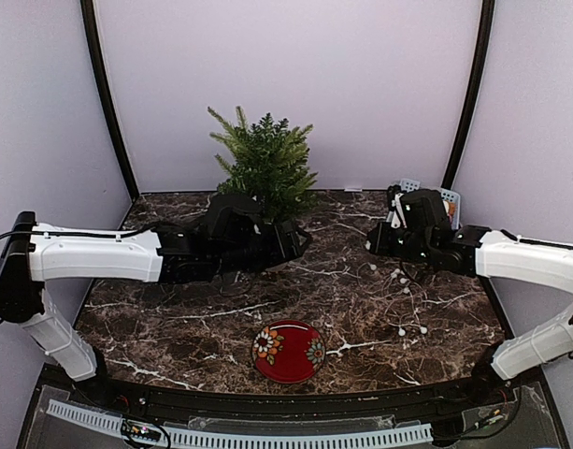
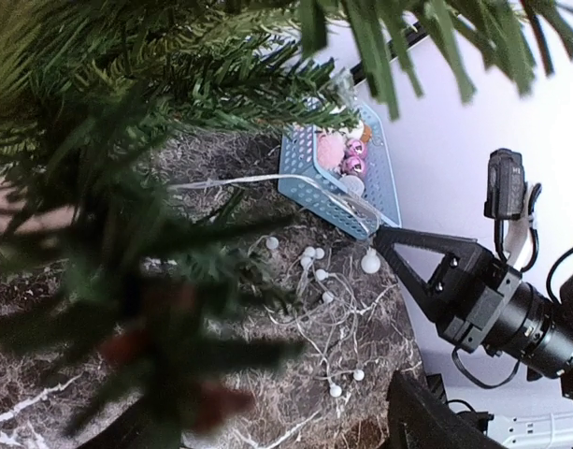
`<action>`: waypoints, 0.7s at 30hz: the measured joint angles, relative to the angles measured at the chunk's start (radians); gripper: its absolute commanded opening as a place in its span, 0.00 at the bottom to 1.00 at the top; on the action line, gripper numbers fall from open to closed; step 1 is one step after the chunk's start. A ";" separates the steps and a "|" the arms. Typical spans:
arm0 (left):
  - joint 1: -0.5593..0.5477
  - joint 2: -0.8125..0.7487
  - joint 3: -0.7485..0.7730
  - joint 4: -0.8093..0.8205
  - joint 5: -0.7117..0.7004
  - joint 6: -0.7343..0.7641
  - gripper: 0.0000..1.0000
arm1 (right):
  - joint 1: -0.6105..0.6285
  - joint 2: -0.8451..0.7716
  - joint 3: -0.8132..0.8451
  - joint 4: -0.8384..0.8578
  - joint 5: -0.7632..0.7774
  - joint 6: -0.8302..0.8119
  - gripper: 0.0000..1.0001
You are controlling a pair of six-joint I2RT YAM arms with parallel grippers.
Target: Decorate the small christmas tree
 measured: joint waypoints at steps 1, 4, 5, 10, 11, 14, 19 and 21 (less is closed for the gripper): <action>0.000 0.011 0.010 0.007 -0.013 -0.007 0.79 | 0.000 -0.001 -0.004 0.002 -0.004 0.000 0.00; 0.010 0.040 0.037 0.014 -0.037 -0.024 0.77 | 0.000 -0.002 -0.009 0.006 -0.015 0.000 0.00; 0.012 0.051 0.049 0.014 -0.042 -0.026 0.76 | 0.000 -0.002 -0.011 0.010 -0.021 -0.001 0.00; 0.024 0.098 0.072 0.013 -0.076 -0.045 0.71 | 0.000 -0.002 -0.018 0.019 -0.036 -0.002 0.00; 0.026 0.102 0.072 0.012 -0.085 -0.045 0.71 | 0.000 -0.002 -0.018 0.019 -0.041 -0.002 0.00; 0.029 0.108 0.079 0.008 -0.113 -0.045 0.72 | 0.000 -0.002 -0.018 0.024 -0.051 -0.002 0.00; 0.037 0.107 0.086 0.007 -0.155 -0.045 0.72 | 0.000 -0.002 -0.018 0.026 -0.057 -0.002 0.00; 0.040 0.107 0.086 0.006 -0.167 -0.048 0.69 | 0.000 -0.002 -0.019 0.026 -0.059 -0.002 0.00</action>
